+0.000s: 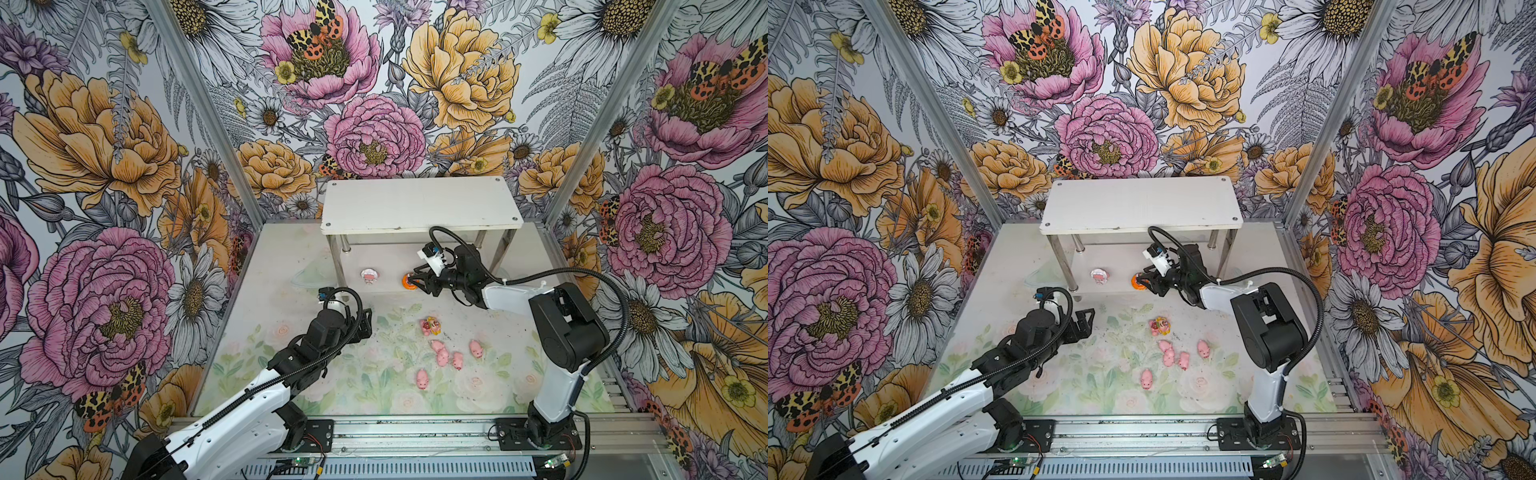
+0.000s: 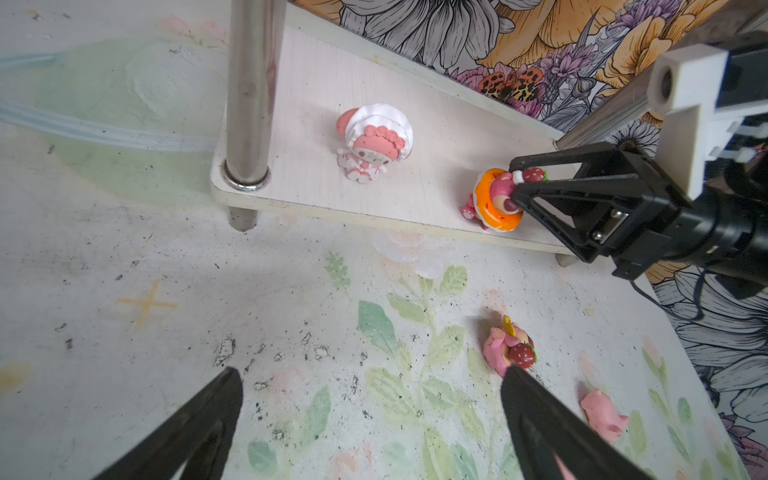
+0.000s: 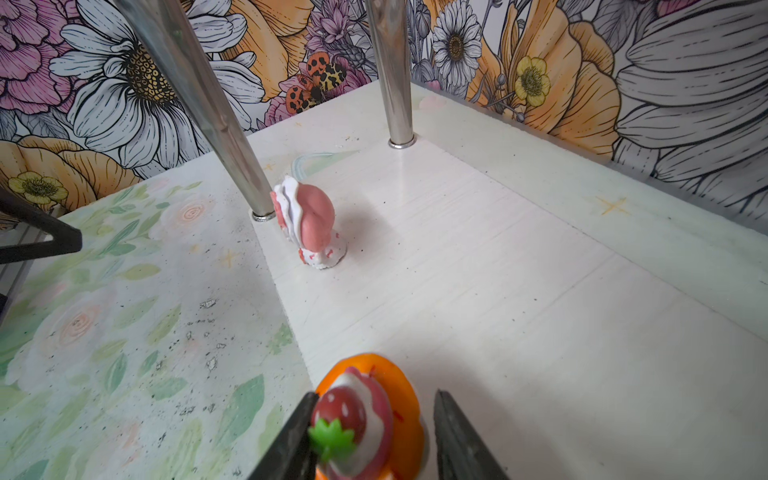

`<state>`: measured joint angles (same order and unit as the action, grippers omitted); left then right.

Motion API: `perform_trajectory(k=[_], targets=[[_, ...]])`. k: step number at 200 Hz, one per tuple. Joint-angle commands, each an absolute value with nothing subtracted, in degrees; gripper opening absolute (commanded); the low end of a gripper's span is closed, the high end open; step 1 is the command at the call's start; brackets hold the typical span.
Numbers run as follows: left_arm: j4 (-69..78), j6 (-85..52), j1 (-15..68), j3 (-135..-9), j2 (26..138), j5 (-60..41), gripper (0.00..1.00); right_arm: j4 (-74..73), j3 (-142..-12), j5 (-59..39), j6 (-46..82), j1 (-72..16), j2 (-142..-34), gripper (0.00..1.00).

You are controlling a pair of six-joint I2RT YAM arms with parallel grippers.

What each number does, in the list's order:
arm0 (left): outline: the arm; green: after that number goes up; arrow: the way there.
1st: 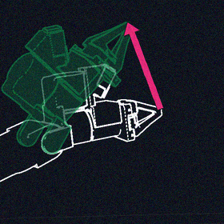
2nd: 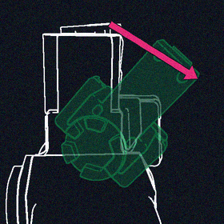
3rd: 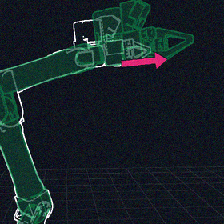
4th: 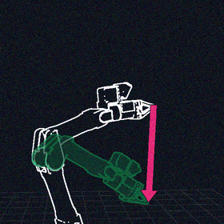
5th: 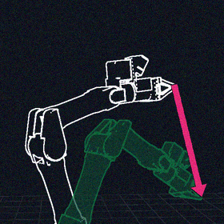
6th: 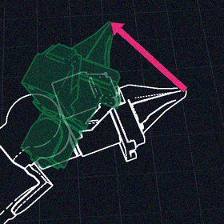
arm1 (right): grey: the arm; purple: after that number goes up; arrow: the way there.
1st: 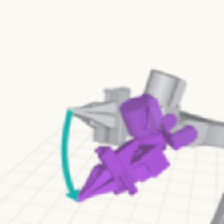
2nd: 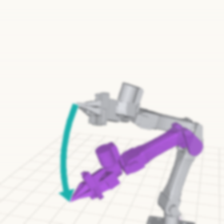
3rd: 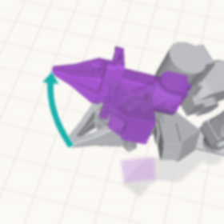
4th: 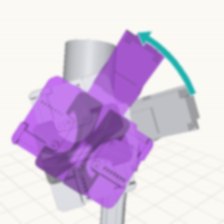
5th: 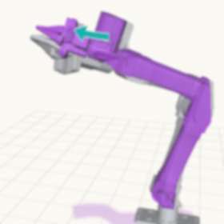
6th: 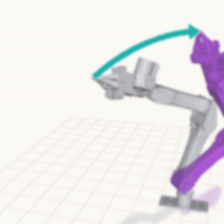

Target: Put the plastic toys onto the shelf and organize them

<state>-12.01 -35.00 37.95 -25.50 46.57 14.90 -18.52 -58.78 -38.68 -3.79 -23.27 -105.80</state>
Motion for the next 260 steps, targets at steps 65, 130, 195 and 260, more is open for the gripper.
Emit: perform_trajectory(k=[65, 130, 195, 260], targets=[[-11.8, -34.1, 37.4, -24.7, 46.2, 14.4, 0.99, -19.2, -60.6, -41.4, -2.1, -22.8, -107.3, 0.46], [-12.0, -33.9, 37.4, -24.8, 46.1, 14.4, 0.99, -19.7, -61.0, -42.5, -1.3, -22.3, -107.4, 0.46], [-12.0, -33.9, 37.3, -24.8, 46.2, 14.4, 0.99, -21.0, -61.2, -43.6, -0.2, -22.3, -107.6, 0.52], [-11.9, -34.1, 37.3, -24.6, 46.2, 14.4, 0.99, -21.1, -62.2, -44.5, 0.5, -22.3, -108.5, 0.53]])
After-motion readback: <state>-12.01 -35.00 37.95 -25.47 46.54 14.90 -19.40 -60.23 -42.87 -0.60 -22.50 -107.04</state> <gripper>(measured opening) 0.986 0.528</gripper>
